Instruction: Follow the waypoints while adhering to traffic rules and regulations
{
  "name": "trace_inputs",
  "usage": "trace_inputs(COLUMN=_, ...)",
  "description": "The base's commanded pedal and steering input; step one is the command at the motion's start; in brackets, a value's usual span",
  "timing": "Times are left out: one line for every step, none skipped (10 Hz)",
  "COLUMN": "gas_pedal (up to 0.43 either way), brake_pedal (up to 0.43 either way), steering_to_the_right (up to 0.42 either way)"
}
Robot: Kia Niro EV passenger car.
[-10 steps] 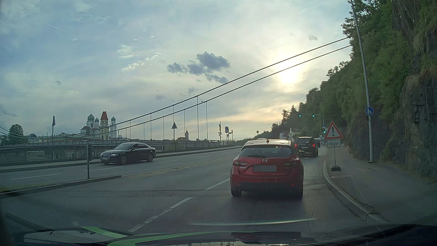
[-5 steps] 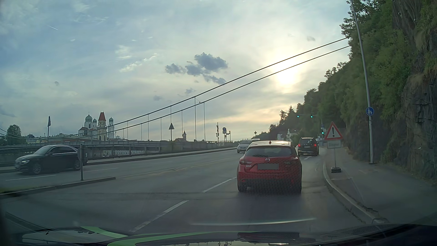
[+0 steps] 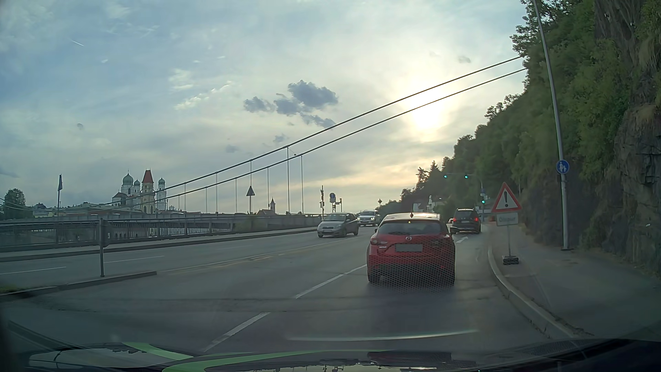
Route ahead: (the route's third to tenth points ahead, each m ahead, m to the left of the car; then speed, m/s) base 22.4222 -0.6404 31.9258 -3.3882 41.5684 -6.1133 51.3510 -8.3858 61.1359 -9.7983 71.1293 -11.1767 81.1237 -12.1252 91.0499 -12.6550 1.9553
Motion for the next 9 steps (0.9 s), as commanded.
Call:
trace_inputs(gas_pedal=0.358, brake_pedal=0.0, steering_to_the_right=0.082)
trace_inputs(gas_pedal=0.37, brake_pedal=0.0, steering_to_the_right=0.081)
trace_inputs(gas_pedal=0.37, brake_pedal=0.0, steering_to_the_right=0.081)
trace_inputs(gas_pedal=0.39, brake_pedal=0.0, steering_to_the_right=0.082)
trace_inputs(gas_pedal=0.39, brake_pedal=0.0, steering_to_the_right=0.082)
trace_inputs(gas_pedal=0.398, brake_pedal=0.0, steering_to_the_right=0.082)
trace_inputs(gas_pedal=0.398, brake_pedal=0.0, steering_to_the_right=0.082)
trace_inputs(gas_pedal=0.398, brake_pedal=0.0, steering_to_the_right=0.082)
trace_inputs(gas_pedal=0.409, brake_pedal=0.0, steering_to_the_right=0.081)
